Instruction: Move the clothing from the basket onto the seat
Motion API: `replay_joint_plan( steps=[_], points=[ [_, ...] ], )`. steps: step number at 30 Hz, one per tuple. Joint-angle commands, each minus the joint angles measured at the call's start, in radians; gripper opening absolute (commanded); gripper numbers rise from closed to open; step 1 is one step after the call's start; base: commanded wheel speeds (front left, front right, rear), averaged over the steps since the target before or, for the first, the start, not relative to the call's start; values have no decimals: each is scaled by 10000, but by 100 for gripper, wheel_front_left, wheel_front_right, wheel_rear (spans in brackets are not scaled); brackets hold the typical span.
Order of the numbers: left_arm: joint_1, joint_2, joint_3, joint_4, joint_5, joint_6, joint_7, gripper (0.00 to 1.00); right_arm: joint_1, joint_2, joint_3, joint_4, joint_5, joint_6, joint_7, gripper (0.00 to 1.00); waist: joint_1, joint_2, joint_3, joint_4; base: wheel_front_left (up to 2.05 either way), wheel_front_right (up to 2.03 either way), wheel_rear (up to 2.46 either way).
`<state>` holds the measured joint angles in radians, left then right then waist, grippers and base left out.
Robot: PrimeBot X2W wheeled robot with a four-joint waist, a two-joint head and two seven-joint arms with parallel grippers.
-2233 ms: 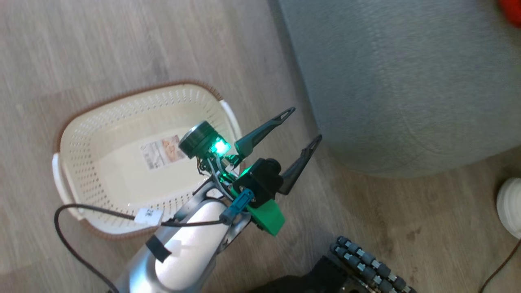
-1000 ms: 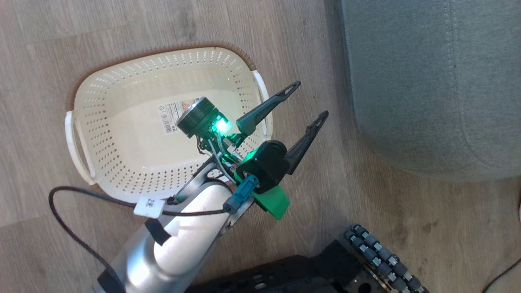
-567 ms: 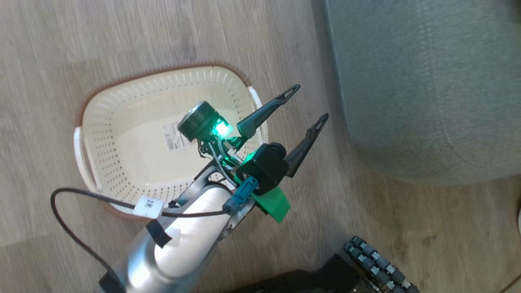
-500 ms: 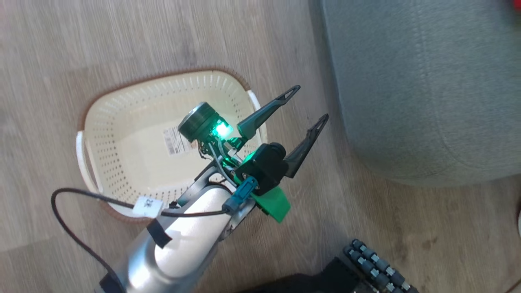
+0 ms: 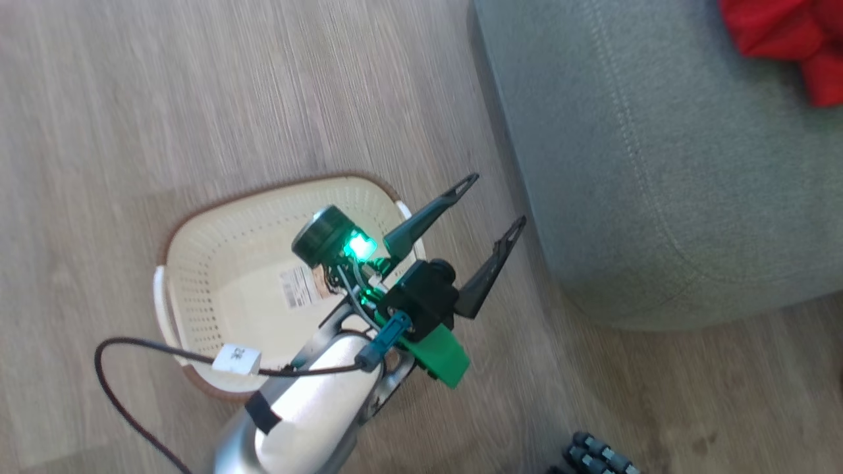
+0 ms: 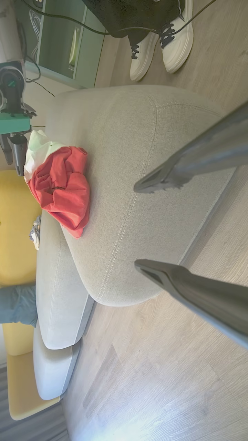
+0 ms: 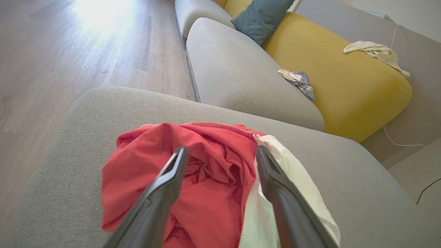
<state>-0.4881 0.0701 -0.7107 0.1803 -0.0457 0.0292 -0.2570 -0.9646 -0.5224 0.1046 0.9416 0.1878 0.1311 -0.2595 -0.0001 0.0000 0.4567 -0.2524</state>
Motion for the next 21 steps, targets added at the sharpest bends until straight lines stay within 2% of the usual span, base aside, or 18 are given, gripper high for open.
replay_joint_plan(
  steps=[1, 6, 13, 21],
  points=[
    [196, -91, 301, -354, -110, 20, -47, 100, 524, -459, 249, -603, 173, -4, -23, 100, 1, 0, -520, 89, 0, 0, 0],
    [493, -129, 521, -465, -162, 103, -47, 100, 1185, -610, 313, -1854, 677, -4, -23, 100, 1, 0, -1075, 257, 0, 0, 0],
    [1083, -168, 1150, -720, -280, 319, -48, 100, 2761, -608, 222, -4795, 1309, -4, -23, 100, 1, 0, -1912, 731, 0, 0, 0],
    [1673, -183, 2069, -983, -247, 509, -48, 100, 4756, -96, -344, -7467, 1217, -4, -23, 100, 1, 0, -2549, 1549, 0, 0, 0]
  ],
)
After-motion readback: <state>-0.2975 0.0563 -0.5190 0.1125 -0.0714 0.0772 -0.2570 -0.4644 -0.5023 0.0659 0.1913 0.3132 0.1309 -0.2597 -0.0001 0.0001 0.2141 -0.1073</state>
